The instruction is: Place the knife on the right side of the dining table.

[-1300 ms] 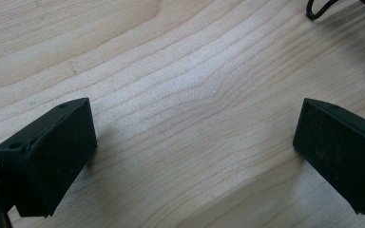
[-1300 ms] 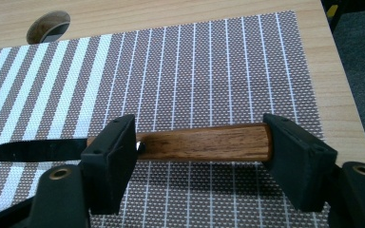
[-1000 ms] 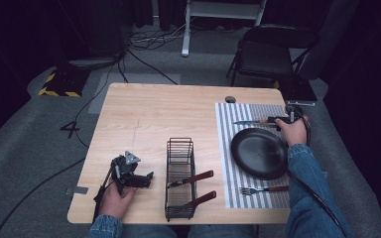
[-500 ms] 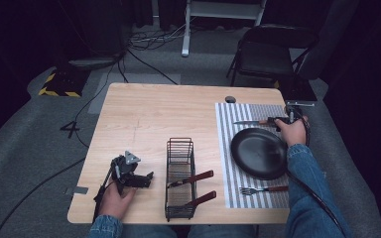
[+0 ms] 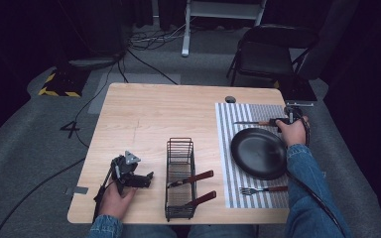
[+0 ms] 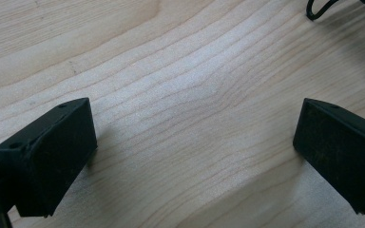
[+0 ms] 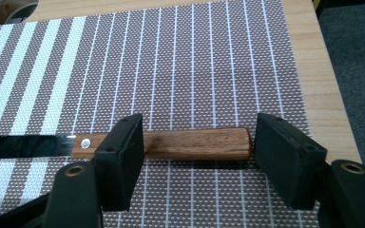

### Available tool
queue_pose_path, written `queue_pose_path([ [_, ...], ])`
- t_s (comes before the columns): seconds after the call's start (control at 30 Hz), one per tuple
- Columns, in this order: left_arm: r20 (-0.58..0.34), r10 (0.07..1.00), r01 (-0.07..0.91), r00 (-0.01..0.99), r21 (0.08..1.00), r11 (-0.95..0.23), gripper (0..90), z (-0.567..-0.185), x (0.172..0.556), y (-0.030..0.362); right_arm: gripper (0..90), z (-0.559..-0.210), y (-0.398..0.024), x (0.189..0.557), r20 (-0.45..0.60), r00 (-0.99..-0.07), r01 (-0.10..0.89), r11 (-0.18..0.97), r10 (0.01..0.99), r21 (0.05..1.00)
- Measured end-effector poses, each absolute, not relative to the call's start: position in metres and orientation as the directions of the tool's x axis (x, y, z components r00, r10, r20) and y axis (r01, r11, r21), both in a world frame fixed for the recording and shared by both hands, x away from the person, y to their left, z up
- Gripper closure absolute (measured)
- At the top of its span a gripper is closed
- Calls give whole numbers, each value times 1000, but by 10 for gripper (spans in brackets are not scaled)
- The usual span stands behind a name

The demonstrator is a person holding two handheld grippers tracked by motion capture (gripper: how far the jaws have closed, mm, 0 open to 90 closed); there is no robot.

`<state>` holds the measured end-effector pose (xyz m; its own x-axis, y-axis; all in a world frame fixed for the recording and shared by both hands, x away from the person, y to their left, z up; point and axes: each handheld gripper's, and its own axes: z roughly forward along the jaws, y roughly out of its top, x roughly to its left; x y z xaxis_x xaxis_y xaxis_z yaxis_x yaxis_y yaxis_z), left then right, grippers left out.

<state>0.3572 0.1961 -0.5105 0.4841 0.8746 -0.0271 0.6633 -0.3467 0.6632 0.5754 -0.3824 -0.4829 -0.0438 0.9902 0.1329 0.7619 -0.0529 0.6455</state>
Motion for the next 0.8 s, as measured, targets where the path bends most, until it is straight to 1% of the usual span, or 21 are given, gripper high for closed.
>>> queue_pose_path([
  [0.17, -27, 875, 663, 484, 663, -347, 7, -510, 357, 196, 354, -476, -383, 572, 123, -57, 748, -40, 991, 663],
  [0.3, -27, 874, 663, 485, 663, -347, 7, -510, 357, 196, 354, -463, -383, 568, 126, -78, 728, -30, 989, 685],
  [0.5, -26, 876, 664, 482, 663, -346, 7, -510, 357, 196, 379, -436, -376, 556, 123, -141, 679, 5, 982, 734],
  [0.8, -25, 876, 663, 482, 663, -347, 7, -510, 357, 196, 377, -394, -356, 529, 116, -258, 593, 62, 959, 803],
])
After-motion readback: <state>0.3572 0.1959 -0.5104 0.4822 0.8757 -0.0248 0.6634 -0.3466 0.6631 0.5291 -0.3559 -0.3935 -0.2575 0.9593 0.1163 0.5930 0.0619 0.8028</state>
